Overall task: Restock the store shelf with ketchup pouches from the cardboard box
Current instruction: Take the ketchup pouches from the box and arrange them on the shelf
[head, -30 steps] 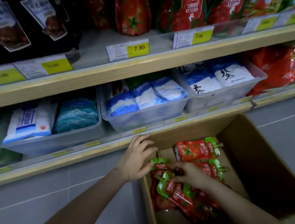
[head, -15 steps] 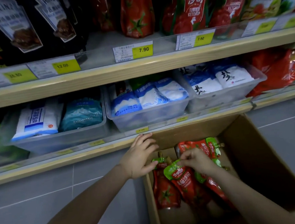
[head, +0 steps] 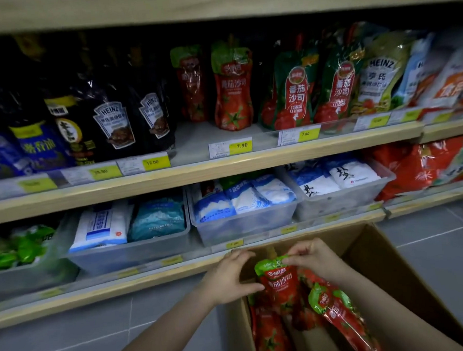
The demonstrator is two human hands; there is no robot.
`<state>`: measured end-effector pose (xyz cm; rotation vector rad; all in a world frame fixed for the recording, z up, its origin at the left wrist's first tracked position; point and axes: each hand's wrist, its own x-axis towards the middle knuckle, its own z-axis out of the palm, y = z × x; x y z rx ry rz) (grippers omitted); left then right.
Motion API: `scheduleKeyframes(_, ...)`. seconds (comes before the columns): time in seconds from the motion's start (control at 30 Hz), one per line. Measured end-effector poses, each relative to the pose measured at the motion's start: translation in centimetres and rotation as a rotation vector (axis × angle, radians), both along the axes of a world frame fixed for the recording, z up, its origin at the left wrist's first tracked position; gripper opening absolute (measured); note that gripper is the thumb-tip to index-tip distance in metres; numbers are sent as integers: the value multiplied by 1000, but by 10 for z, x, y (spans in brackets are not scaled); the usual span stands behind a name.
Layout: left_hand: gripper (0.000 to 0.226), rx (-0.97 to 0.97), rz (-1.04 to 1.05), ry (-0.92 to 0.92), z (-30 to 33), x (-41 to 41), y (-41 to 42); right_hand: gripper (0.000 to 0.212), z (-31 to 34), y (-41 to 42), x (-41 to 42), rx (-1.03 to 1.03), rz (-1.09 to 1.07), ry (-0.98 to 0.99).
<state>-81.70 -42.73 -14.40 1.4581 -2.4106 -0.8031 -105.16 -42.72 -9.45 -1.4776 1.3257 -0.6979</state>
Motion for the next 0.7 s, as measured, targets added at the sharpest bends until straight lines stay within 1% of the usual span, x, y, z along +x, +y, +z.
scheduleKeyframes(0.1, 78, 167, 122, 294, 17, -3, -1, 10, 31, -12, 10, -19, 20, -54)
scheduleKeyframes(0.2, 77, 310, 140, 495, 23, -5, -4, 15, 64, -25, 20, -45, 24, -99)
scheduleKeyframes(0.27, 78, 349, 185, 589, 26, -6, -6, 17, 83, -32, 29, -60, 23, -142)
scheduleKeyframes(0.37, 58, 320, 296, 724, 37, -6, -11, 25, 100, -38, 41, -42, -39, -289)
scheduleKeyframes(0.4, 53, 301, 320, 750, 41, -5, -12, 25, 102, -39, 44, -49, -57, -330)
scheduleKeyframes(0.5, 53, 251, 344, 769, 53, -2, -12, 9, 107, -37, 55, -60, -57, -373)
scheduleKeyframes(0.6, 58, 219, 344, 718, 61, -2, -6, 18, 102, -34, 68, -60, -85, -314)
scheduleKeyframes(0.7, 55, 252, 324, 658, 66, -1, -1, 14, 103, -35, 75, -29, -140, -308)
